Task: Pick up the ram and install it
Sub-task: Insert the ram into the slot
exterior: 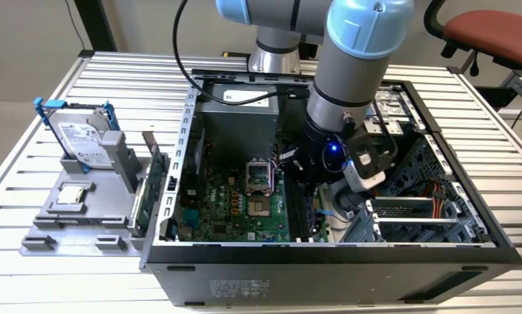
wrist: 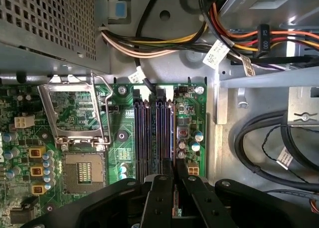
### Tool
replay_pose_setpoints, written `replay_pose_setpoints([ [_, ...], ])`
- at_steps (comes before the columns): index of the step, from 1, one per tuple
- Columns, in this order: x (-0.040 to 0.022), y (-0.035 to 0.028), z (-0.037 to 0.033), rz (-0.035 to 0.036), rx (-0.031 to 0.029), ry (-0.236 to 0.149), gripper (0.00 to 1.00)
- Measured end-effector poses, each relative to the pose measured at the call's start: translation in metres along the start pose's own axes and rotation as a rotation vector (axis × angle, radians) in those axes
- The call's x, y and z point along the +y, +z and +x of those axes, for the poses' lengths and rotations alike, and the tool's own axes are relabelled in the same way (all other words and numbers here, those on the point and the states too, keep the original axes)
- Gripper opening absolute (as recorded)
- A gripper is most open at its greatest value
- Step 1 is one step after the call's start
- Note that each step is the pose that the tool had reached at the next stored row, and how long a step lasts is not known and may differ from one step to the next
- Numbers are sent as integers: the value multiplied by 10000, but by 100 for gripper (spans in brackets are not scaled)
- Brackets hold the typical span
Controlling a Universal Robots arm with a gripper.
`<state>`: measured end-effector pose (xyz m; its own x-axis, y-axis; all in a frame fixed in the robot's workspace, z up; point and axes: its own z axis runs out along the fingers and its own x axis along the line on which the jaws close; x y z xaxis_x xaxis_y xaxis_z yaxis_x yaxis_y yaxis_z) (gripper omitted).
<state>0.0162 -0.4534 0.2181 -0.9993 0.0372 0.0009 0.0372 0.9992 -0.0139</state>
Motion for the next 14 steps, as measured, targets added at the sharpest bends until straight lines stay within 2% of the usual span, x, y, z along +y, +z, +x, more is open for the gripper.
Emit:
replay_pose_setpoints([
  [6,0,17,0,3,0,-43,0],
  [14,1,17,0,0,-7,-464,0],
])
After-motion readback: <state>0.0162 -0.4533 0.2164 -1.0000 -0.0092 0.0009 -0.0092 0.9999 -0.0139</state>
